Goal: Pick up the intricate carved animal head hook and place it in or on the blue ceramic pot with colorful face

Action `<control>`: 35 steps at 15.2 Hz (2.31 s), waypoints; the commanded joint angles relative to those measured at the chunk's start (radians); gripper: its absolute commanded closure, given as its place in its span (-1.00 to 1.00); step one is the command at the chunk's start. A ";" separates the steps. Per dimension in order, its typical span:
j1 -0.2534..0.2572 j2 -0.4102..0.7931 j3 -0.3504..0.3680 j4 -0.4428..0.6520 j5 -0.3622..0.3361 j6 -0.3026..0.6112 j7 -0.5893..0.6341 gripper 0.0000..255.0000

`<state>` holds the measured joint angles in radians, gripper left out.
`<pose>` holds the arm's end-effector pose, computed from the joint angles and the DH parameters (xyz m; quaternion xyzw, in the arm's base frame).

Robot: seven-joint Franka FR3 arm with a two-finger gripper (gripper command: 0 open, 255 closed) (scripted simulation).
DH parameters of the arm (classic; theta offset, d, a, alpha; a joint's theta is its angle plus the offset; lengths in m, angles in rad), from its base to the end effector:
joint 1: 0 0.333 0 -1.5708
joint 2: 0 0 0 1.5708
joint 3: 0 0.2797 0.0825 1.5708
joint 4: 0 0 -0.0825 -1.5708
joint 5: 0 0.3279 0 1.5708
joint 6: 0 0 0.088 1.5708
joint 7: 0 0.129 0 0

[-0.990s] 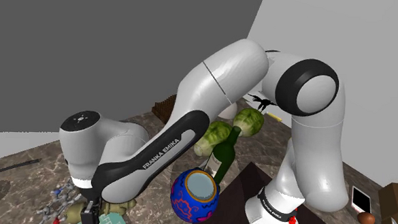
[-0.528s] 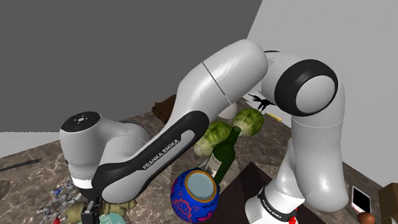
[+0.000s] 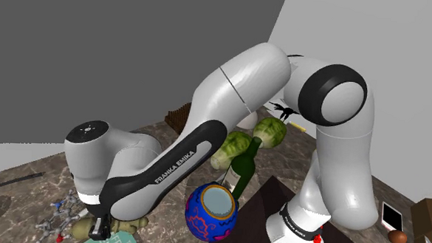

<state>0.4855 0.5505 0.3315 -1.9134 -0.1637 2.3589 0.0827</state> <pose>0.3923 0.4059 0.2022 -0.9171 -0.3960 0.0440 0.0129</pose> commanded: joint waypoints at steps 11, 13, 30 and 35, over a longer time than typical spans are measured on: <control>-0.018 -0.084 0.023 0.004 0.034 -0.089 -0.016 1.00; -0.021 -0.101 0.028 0.007 0.042 -0.110 -0.020 1.00; -0.042 -0.228 0.055 0.073 0.096 -0.295 -0.046 1.00; -0.045 -0.256 0.059 0.105 0.108 -0.354 -0.052 1.00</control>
<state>0.4411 0.3020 0.3893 -1.8156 -0.0593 2.0200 0.0322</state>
